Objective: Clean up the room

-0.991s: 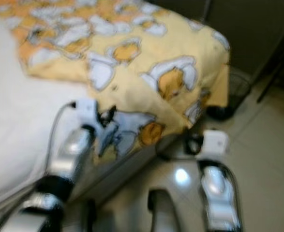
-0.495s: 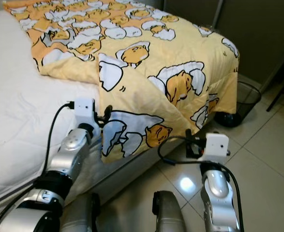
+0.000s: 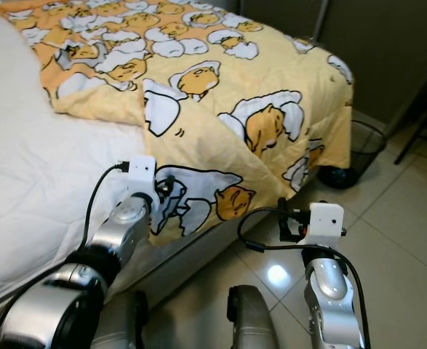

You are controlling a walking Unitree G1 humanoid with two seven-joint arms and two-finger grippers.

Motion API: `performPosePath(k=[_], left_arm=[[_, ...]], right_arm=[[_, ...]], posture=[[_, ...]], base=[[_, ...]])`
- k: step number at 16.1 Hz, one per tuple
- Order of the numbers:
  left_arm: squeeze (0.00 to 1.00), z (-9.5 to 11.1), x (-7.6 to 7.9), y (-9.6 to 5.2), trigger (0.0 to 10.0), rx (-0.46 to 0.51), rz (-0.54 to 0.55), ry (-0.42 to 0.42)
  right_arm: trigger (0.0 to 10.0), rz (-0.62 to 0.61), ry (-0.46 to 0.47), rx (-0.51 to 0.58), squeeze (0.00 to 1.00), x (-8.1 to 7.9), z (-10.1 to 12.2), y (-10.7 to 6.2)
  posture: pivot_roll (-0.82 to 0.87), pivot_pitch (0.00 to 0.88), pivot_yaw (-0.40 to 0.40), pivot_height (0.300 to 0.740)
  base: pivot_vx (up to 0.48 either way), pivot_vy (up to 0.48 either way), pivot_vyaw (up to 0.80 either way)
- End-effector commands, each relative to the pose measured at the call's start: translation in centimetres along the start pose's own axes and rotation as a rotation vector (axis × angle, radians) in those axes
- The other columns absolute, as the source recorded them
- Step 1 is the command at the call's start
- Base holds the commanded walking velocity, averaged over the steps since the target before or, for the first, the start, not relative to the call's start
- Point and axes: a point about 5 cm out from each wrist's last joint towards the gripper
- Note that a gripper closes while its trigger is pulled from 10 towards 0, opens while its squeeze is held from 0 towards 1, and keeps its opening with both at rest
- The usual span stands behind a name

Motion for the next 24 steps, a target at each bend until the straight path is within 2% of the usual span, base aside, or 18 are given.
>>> performPosePath(k=[1, 3, 4, 5, 6, 7, 9, 11, 12, 15, 17, 24], left_arm=[[0.00, -0.2, -1.2, 0.2, 10.0, -0.030, 0.087, -0.040], [0.00, 0.2, -1.0, 0.2, 10.0, -0.012, 0.062, -0.093], [0.00, 0.0, -0.2, 0.2, 10.0, -0.007, -0.021, -0.110], [0.00, -0.3, 0.3, 0.1, 5.3, -0.022, -0.075, -0.130], [0.00, -0.4, 1.0, 0.0, 0.0, -0.019, -0.156, -0.155], [0.00, -0.6, 1.5, -0.2, 0.0, -0.009, -0.236, -0.163], [0.00, -0.9, 1.7, -0.4, 0.0, -0.006, -0.282, -0.172], [0.00, -1.7, 2.4, -0.9, 0.0, -0.006, -0.412, -0.228], [0.00, -1.7, 2.5, -1.0, 0.0, -0.003, -0.433, -0.238], [0.00, -2.3, 3.4, -1.6, 0.0, 0.011, -0.530, -0.144], [0.00, -2.5, 3.4, -1.6, 0.0, 0.011, -0.539, -0.105], [0.00, -2.7, 2.9, -1.8, 0.0, 0.026, -0.546, -0.109]], right_arm=[[10.0, 0.005, -0.002, -0.001, 0.00, 0.4, 0.3, -0.3], [10.0, 0.000, -0.004, -0.016, 0.00, 0.7, 0.0, -0.5], [10.0, 0.000, 0.000, -0.019, 0.00, 0.5, 0.0, -0.6], [10.0, 0.001, 0.001, -0.019, 0.00, 0.4, 0.1, -0.6], [10.0, 0.004, 0.003, -0.022, 0.00, 0.3, 0.1, -0.6], [10.0, 0.006, 0.005, -0.028, 0.00, 0.2, 0.0, -0.7], [10.0, 0.007, 0.006, -0.034, 0.00, 0.2, -0.1, -0.7], [10.0, 0.011, 0.008, -0.038, 0.00, 0.1, -0.2, -0.4], [10.0, 0.010, 0.008, -0.038, 0.00, 0.1, -0.2, -0.4], [10.0, 0.034, 0.010, -0.034, 0.00, -0.2, -0.1, -0.2], [10.0, 0.044, 0.019, -0.034, 0.00, -0.2, 0.0, -0.2], [10.0, 0.028, 0.013, -0.057, 0.00, -0.1, -0.3, 0.1]], posture=[[-0.19, 0.000, -0.003, 0.587], [-0.19, 0.000, 0.001, 0.587], [-0.19, 0.000, 0.004, 0.587], [-0.19, 0.000, 0.004, 0.587], [-0.19, 0.000, 0.008, 0.587], [-0.19, 0.000, 0.009, 0.587], [-0.18, 0.000, 0.012, 0.587], [-0.17, 0.000, 0.016, 0.587], [-0.17, 0.000, 0.016, 0.587], [-0.17, 0.000, 0.013, 0.587], [-0.17, 0.000, 0.013, 0.587], [-0.17, 0.000, 0.022, 0.587]], base=[[0.000, 0.000, 0.00], [0.000, 0.000, 0.00], [0.000, 0.000, 0.00], [0.000, 0.000, 0.00], [0.000, 0.000, 0.00], [0.000, 0.000, 0.00], [0.000, 0.000, 0.00], [0.000, 0.000, 0.00], [0.000, 0.000, 0.00], [0.000, 0.000, 0.00], [0.000, 0.000, 0.00], [0.000, 0.000, 0.00]])
Point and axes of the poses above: a point about 5 cm out from each wrist's last joint towards the gripper, its own y axis pointing out of the wrist towards the gripper, its own z axis along the axis of the wrist's last joint, x = y × z, and after that the axes turned 5 degrees about -y, right-handed
